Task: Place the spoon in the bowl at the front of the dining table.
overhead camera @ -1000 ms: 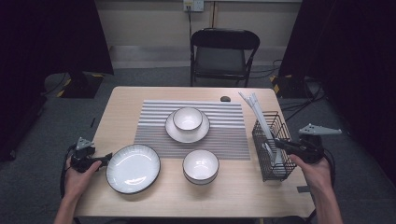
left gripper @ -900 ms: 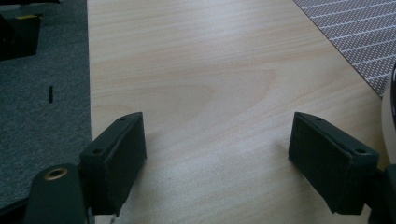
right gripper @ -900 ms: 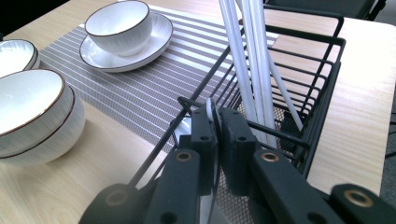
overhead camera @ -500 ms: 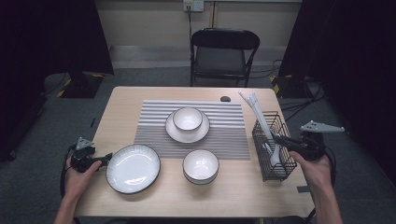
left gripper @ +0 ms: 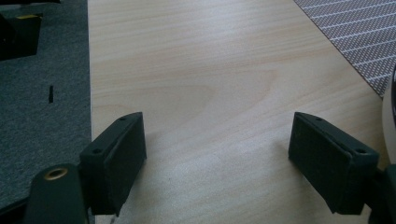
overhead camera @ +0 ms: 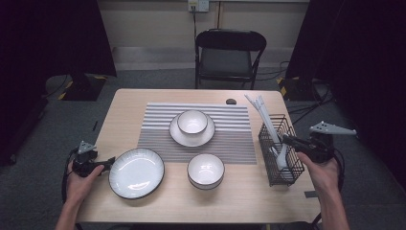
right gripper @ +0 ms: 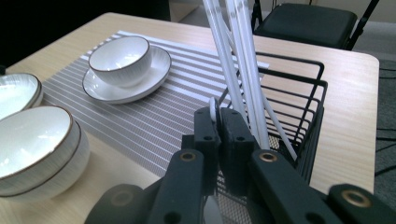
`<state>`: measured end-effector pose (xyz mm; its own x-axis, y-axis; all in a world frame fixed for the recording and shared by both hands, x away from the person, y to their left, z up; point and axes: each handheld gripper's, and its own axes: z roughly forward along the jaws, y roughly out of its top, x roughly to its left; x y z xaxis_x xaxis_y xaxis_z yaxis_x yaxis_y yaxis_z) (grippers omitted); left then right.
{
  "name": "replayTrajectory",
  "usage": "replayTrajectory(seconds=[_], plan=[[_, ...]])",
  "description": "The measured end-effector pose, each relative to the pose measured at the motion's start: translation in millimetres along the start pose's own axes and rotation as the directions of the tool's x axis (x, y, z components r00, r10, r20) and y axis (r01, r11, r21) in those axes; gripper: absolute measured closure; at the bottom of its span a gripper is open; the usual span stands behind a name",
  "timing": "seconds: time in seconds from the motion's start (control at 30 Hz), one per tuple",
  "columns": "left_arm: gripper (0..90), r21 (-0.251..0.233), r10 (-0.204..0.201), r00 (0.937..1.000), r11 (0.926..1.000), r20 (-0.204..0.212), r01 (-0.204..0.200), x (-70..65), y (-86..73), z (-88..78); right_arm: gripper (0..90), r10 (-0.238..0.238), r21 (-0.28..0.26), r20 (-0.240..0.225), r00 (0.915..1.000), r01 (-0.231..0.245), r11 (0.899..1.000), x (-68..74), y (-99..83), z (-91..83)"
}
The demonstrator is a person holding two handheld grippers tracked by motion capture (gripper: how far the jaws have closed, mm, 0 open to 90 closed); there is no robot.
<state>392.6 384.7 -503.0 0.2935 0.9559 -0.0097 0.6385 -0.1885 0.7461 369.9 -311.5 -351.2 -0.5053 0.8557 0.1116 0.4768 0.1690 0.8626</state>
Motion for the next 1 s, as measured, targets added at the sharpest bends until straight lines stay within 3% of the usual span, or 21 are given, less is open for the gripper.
replayTrajectory(seconds=[0.5, 1.0], plan=[[18.7, 0.000, 0.000, 1.0000, 1.0000, -0.001, 0.000, 0.0, 0.0, 0.0, 86.6, 0.015, -0.071, 0.029, 0.9995, -0.013, 0.997, 7.3, 14.8, -5.3], [18.7, 0.000, 0.000, 1.0000, 1.0000, -0.001, 0.000, 0.0, 0.0, 0.0, 86.6, -0.003, -0.085, 0.041, 0.9992, 0.006, 0.996, 13.2, 32.1, -10.5]])
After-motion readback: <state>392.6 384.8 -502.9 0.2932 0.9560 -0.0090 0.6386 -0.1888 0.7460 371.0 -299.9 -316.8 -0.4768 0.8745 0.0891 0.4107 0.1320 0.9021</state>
